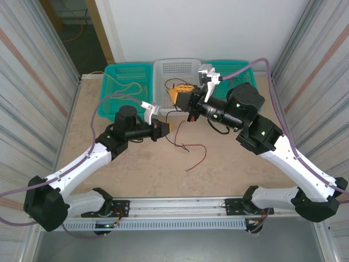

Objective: Untangle the cables

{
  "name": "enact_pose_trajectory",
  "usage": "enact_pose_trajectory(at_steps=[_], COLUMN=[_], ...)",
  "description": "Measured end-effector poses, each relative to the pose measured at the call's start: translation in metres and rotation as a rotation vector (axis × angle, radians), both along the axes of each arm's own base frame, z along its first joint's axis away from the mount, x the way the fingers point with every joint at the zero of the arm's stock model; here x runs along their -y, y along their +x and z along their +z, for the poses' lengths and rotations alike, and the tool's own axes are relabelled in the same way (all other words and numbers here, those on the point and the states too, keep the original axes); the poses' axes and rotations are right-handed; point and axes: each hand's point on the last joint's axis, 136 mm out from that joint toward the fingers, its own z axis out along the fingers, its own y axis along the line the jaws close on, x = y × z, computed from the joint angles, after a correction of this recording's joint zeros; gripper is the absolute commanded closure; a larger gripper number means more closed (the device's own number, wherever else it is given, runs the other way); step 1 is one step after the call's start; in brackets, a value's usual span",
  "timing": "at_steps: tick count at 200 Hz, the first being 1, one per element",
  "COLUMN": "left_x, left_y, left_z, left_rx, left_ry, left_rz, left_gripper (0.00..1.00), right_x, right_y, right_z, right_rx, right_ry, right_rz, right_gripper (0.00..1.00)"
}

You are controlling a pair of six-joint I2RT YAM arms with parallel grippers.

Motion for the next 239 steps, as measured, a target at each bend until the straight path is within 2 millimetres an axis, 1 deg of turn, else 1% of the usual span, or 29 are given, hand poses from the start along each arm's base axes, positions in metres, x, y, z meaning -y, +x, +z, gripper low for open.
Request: enact_pose_trajectory(at_steps=[8,37,49,63,75,88,108,122,128,138,151,171,189,201,212,216,227,239], left_x=[-0.002,-0.007,-0.009,-0.012,-0.014,-0.018,-0.023,-0.029,-0.030,-0.032,-0.032,-0.030,-0.029,-0.029,-0.029,-0.029,-0.029,-0.030], left_y=[0.001,-0.004,-0.008,-0.016,-0.025,-0.037,-0.059,-0.074,-0.079,-0.087,-0.094,-0.099,-0.098,-0.098,-0.098,-0.098,-0.097,-0.094], left_z=[0.000,0.005,0.005,0.008,0.015,0.028,0.062,0.084,0.092,0.107,0.115,0.113,0.110,0.110,0.112,0.113,0.116,0.123], left_rx=[0.010,0.044,0.053,0.071,0.097,0.133,0.215,0.266,0.290,0.329,0.350,0.329,0.303,0.292,0.282,0.279,0.275,0.283], left_ry=[0.006,0.021,0.042,0.072,0.096,0.117,0.112,0.092,0.080,0.054,0.031,0.019,0.019,0.015,0.010,0.007,0.001,-0.006], left_rz=[0.008,0.011,-0.001,-0.031,-0.068,-0.114,-0.195,-0.240,-0.254,-0.276,-0.303,-0.335,-0.341,-0.338,-0.334,-0.332,-0.319,-0.295], left_gripper=[1.00,1.00,1.00,1.00,1.00,1.00,1.00,1.00,1.00,1.00,1.00,1.00,1.00,1.00,1.00,1.00,1.00,1.00], right_x=[0.002,0.009,0.014,0.026,0.042,0.067,0.113,0.142,0.151,0.157,0.159,0.160,0.158,0.154,0.151,0.151,0.150,0.148], right_y=[0.001,0.005,0.012,0.028,0.045,0.067,0.098,0.115,0.120,0.124,0.128,0.133,0.139,0.143,0.148,0.151,0.156,0.158], right_z=[0.001,0.005,0.004,0.003,0.001,-0.001,-0.004,-0.007,-0.012,-0.023,-0.038,-0.057,-0.065,-0.069,-0.074,-0.075,-0.083,-0.095], right_rx=[0.002,-0.005,-0.009,-0.022,-0.044,-0.073,-0.125,-0.167,-0.195,-0.242,-0.310,-0.395,-0.448,-0.478,-0.502,-0.502,-0.526,-0.550], right_ry=[0.004,0.020,0.022,0.022,0.027,0.039,0.076,0.108,0.117,0.118,0.129,0.146,0.164,0.177,0.189,0.188,0.195,0.184], right_rz=[-0.005,-0.028,-0.060,-0.126,-0.201,-0.302,-0.459,-0.547,-0.563,-0.565,-0.542,-0.514,-0.491,-0.467,-0.452,-0.453,-0.456,-0.458], right_gripper=[1.00,1.00,1.00,1.00,1.00,1.00,1.00,1.00,1.00,1.00,1.00,1.00,1.00,0.87,0.70,0.65,0.55,0.47])
